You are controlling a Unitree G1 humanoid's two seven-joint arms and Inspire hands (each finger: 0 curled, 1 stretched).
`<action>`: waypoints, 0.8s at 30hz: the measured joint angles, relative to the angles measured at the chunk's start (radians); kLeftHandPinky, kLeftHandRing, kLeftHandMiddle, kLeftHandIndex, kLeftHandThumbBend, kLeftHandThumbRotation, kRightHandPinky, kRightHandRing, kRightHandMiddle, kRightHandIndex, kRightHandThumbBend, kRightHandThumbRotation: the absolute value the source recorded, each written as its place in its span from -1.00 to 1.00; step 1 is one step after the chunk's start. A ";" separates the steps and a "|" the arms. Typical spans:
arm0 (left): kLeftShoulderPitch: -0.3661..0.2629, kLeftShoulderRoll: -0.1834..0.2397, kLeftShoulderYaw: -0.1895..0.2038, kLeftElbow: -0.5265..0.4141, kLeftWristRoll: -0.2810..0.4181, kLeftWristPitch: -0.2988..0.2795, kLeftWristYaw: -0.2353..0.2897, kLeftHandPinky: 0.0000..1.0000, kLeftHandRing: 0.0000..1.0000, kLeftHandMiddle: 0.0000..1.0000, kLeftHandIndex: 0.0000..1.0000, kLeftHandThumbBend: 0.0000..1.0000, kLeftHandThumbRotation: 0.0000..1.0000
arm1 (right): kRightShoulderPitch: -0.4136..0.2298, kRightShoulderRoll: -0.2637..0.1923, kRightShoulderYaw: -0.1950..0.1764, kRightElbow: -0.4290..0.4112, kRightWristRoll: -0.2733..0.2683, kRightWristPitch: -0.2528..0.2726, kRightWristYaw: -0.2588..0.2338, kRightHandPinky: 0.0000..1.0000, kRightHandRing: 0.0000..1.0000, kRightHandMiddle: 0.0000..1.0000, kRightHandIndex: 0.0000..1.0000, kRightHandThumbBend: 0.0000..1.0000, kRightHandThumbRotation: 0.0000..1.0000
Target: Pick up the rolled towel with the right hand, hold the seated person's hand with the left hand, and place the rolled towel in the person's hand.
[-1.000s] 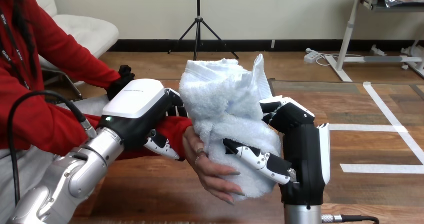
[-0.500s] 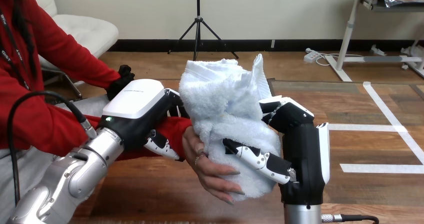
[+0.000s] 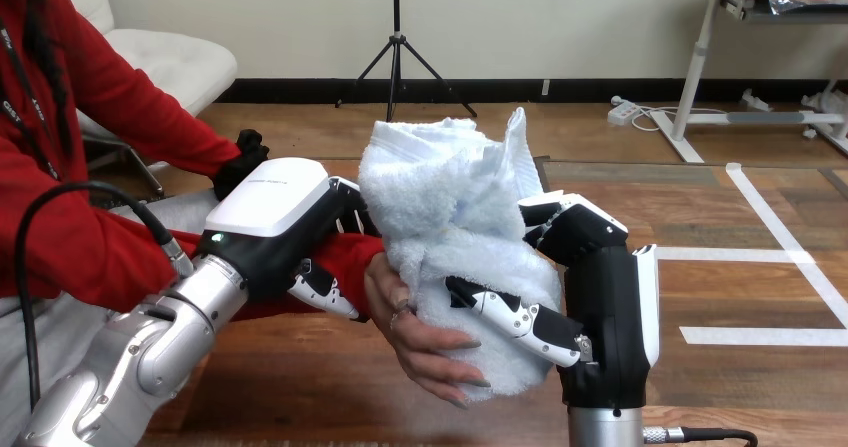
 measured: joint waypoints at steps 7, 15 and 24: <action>0.000 0.000 0.000 0.000 0.006 0.000 0.003 -0.18 -0.13 -0.04 -0.03 0.70 -0.91 | 0.000 0.000 0.000 0.000 0.012 0.000 0.012 -0.59 -0.46 -0.17 -0.14 0.34 -1.00; 0.000 0.000 0.000 0.000 0.021 0.000 0.013 -0.18 -0.13 -0.05 -0.03 0.70 -0.90 | 0.000 0.000 0.000 0.000 0.021 0.000 0.018 -0.58 -0.44 -0.18 -0.15 0.35 -1.00; 0.000 -0.003 0.000 -0.001 0.030 0.008 0.014 -0.17 -0.11 -0.03 0.00 0.72 -0.83 | 0.000 0.000 0.000 0.000 0.021 0.000 0.021 -0.51 -0.37 -0.17 -0.13 0.37 -1.00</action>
